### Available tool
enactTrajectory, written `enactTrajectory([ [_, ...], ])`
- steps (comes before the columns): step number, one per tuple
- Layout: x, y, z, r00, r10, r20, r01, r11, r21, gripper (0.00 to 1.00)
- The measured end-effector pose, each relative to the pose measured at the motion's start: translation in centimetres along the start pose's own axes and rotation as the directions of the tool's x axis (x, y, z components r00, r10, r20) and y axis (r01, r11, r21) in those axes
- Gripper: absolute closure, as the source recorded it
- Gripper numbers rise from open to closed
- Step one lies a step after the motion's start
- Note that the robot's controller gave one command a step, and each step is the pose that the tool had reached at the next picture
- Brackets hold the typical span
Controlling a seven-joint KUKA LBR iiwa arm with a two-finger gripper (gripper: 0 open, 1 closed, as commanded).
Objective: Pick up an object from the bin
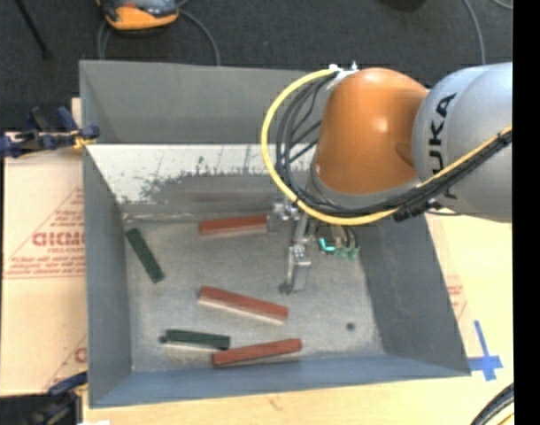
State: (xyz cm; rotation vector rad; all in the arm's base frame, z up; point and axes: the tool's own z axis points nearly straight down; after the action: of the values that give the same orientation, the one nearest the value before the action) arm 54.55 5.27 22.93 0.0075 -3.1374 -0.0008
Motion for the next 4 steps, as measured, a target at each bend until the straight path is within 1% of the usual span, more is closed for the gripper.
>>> enactTrajectory([
  [1,-0.1,0.0,-0.4,1.000,0.001,0.008,-0.001,1.000,-0.001,0.00],
  [2,0.8,-0.3,2.6,0.995,-0.097,0.012,0.097,0.995,0.002,0.00],
  [3,3.3,-0.7,8.4,0.960,-0.280,0.011,0.280,0.960,0.004,0.00],
  [4,2.9,0.3,14.7,0.989,-0.146,0.007,0.146,0.989,0.000,1.00],
])
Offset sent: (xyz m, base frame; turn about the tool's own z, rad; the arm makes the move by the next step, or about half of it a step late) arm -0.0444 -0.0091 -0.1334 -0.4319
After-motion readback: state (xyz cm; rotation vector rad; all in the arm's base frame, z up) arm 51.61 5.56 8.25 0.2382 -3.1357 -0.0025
